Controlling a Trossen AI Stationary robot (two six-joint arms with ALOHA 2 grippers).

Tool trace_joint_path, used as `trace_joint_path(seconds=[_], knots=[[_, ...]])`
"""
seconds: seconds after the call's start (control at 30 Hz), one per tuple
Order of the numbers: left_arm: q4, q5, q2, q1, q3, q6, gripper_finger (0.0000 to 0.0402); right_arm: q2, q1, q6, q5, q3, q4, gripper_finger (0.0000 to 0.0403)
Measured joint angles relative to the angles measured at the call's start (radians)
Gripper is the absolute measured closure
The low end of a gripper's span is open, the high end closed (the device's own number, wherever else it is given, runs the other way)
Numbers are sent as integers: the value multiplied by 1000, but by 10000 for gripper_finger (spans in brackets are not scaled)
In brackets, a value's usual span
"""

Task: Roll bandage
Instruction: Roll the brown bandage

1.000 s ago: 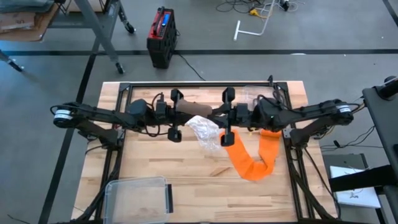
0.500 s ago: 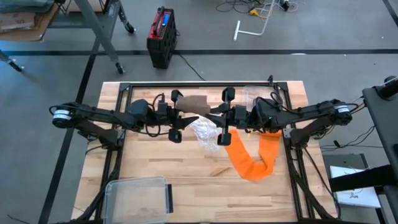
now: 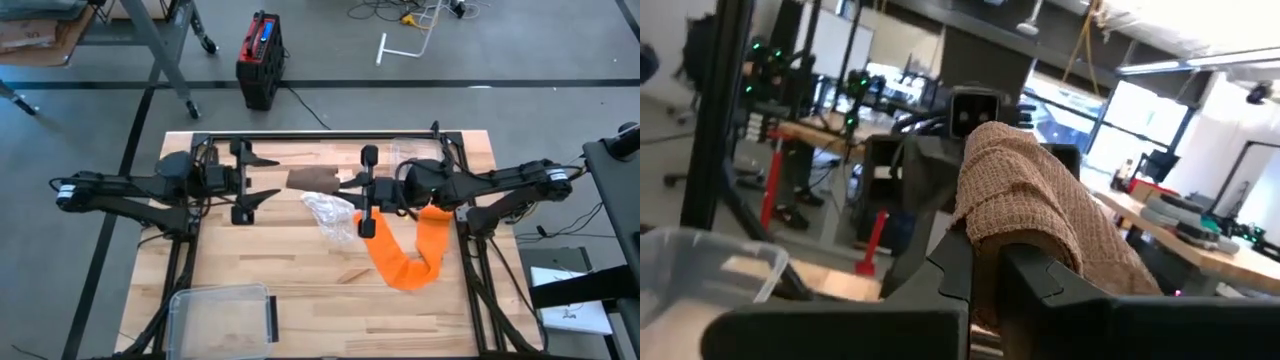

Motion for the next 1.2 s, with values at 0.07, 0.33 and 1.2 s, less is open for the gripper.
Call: trace_joint_path(seconds=[0.07,0.33,1.2], knots=[[-8,0,-6,-3,-1,16,138,-1,0,-8,-1,0,-26,390],[-109,8,32,-3,57,-4,104,-1,0,-23,-21,0,-97,390],[-303,113,167,-5,184,2,130,2,0,-27,-78,6,-180,390]])
